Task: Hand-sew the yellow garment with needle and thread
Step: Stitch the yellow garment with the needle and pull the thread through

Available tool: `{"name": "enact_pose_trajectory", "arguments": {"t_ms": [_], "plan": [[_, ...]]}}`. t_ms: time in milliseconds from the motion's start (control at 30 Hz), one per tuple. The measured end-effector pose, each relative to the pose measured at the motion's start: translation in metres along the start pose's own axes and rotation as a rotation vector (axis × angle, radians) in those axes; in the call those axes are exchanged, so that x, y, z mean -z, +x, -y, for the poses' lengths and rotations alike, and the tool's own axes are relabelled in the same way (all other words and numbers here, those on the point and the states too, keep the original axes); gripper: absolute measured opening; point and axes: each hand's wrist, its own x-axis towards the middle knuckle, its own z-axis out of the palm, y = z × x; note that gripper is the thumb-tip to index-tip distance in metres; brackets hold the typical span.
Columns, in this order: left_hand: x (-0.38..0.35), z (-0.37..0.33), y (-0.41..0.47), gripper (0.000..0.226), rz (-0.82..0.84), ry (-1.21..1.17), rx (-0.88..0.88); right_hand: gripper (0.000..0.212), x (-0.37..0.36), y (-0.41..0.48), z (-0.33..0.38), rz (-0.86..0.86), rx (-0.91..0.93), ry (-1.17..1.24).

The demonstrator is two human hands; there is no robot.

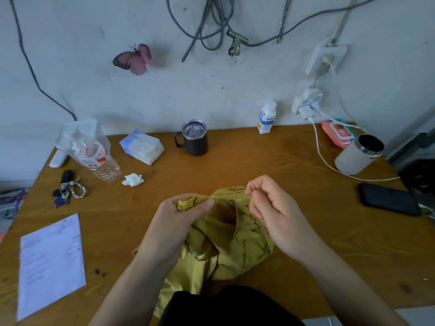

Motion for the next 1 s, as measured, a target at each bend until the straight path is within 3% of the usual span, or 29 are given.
{"name": "enact_pose_trajectory", "arguments": {"t_ms": [167,267,400,533,733,867,933,1000], "plan": [[0.001,-0.001,-0.013,0.016,-0.008,0.008,-0.053,0.022,-0.014,-0.012,0.007,0.012,0.040,-0.131],[0.000,-0.002,-0.020,0.016,0.019,-0.005,-0.077,0.011,-0.017,-0.016,0.012,0.002,0.070,-0.145],[-0.002,-0.004,-0.026,0.017,0.056,-0.029,-0.077,0.025,-0.019,-0.015,0.014,0.067,0.057,-0.194],[-0.005,-0.006,-0.029,0.019,0.069,-0.060,-0.084,0.006,-0.016,-0.013,0.015,0.016,0.092,-0.208],[-0.007,-0.008,-0.032,0.014,0.083,-0.096,-0.044,0.008,-0.007,-0.012,0.020,-0.009,0.087,-0.189],[-0.009,-0.007,-0.030,0.018,0.053,-0.119,0.000,0.048,-0.006,-0.016,0.028,0.043,0.132,-0.274],[-0.011,-0.008,-0.029,0.019,0.044,-0.144,0.025,0.051,-0.008,-0.018,0.032,0.068,0.175,-0.304],[-0.012,-0.009,-0.029,0.017,0.053,-0.157,0.035,0.040,-0.010,-0.019,0.033,0.090,0.198,-0.323]]}}
